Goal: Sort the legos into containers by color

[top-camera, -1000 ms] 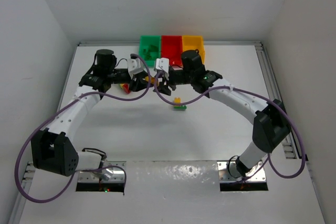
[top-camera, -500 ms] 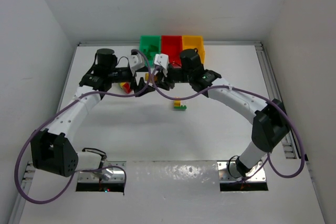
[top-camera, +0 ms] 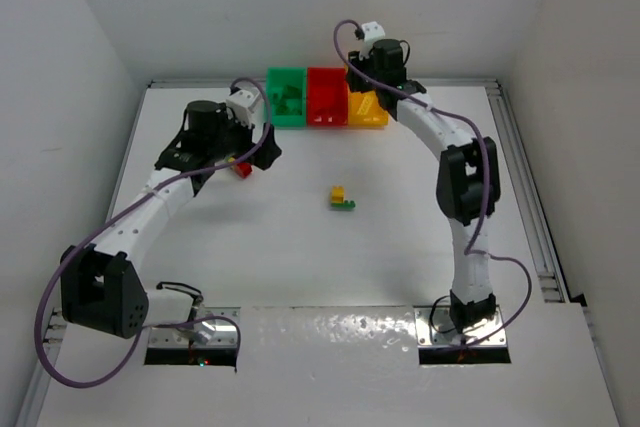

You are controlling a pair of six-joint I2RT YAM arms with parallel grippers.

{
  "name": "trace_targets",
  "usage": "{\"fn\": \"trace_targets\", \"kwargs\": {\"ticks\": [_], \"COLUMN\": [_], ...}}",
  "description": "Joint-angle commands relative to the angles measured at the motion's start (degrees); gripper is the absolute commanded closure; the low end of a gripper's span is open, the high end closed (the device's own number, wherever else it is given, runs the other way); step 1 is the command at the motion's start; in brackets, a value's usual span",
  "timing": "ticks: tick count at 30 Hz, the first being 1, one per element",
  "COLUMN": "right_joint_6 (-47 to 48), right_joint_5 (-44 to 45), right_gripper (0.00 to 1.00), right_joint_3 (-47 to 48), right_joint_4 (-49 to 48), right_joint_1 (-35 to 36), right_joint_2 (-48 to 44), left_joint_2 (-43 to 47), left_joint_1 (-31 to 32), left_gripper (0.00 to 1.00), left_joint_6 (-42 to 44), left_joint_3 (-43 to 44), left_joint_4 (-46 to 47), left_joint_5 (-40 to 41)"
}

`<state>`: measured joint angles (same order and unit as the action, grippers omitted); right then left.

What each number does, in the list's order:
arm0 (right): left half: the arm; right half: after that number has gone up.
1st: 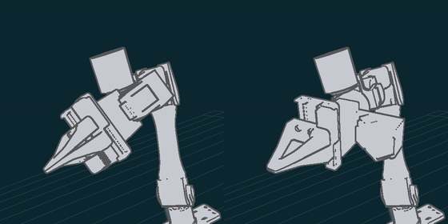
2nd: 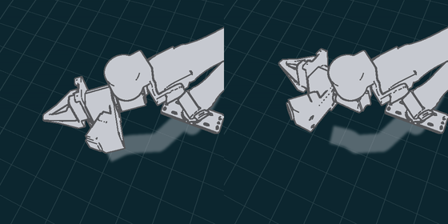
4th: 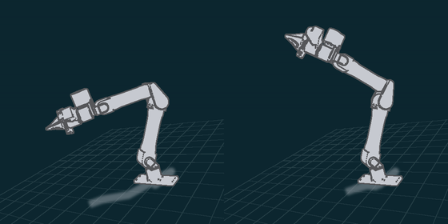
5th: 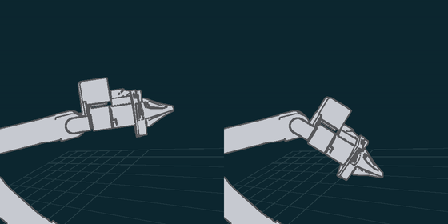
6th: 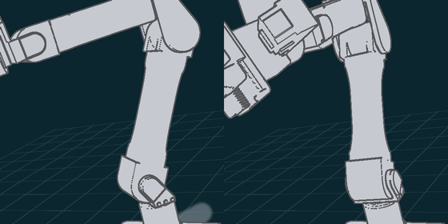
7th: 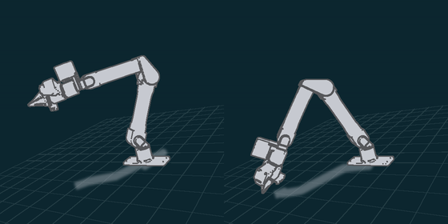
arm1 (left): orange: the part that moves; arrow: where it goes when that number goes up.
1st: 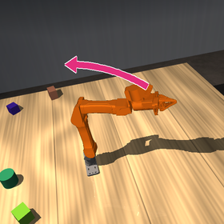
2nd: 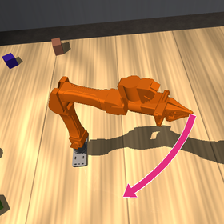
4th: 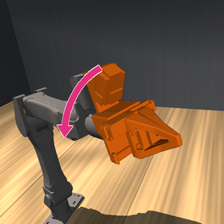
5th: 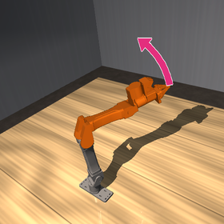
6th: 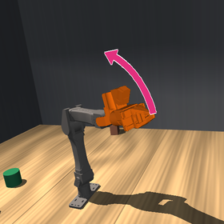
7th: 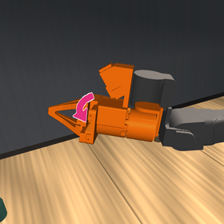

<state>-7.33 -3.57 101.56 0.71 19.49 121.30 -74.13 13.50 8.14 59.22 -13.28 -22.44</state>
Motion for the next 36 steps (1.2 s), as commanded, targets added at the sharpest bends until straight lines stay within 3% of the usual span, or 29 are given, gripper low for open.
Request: {"fn": "trace_targets", "kwargs": {"ticks": [1,7,14,20,21,24,29,34,36], "right_joint_6": [-6.5,-11.6,-12.2,-11.4,-11.1,-10.3,-8.3,-4.8,-3.5], "right_joint_5": [11.7,18.9,18.9,19.6,19.7,19.0,17.6,11.3,7.5], "right_gripper": [1.0,1.0,0.98,0.62,0.51,0.35,0.28,0.26,0.26], "right_joint_3": [15.9,18.0,18.0,17.0,16.8,16.0,14.0,8.8,1.9], "right_joint_4": [4.7,-3.1,-3.3,-3.7,-3.8,-4.0,-4.9,-3.7,-2.0], "right_joint_1": [-0.1,-2.0,-2.6,-2.6,-2.5,-2.5,-2.6,-2.5,-2.5], "right_joint_2": [8.1,15.5,18.5,17.9,17.9,16.8,13.4,6.1,-1.6], "left_joint_2": [1.9,3.7,4.4,4.4,4.3,4.3,4.3,3.7,1.8], "left_joint_1": [0.4,0.3,0.3,0.3,0.3,0.3,0.3,0.7,1.7], "left_gripper": [0.0,0.0,0.0,0.0,0.0,0.0,0.0,0.19,0.38], "left_joint_6": [-3.2,-1.6,-1.3,-0.6,-0.2,1.2,4.2,10.6,15.0], "left_joint_3": [-0.2,-2.0,-4.1,-4.8,-4.8,-4.8,-4.5,-4.0,-2.8], "left_joint_4": [0.6,0.0,0.4,0.7,0.8,0.6,-0.3,-1.5,-3.6], "left_joint_5": [7.7,10.1,11.4,9.1,8.6,7.4,3.0,-8.0,-9.8]}}
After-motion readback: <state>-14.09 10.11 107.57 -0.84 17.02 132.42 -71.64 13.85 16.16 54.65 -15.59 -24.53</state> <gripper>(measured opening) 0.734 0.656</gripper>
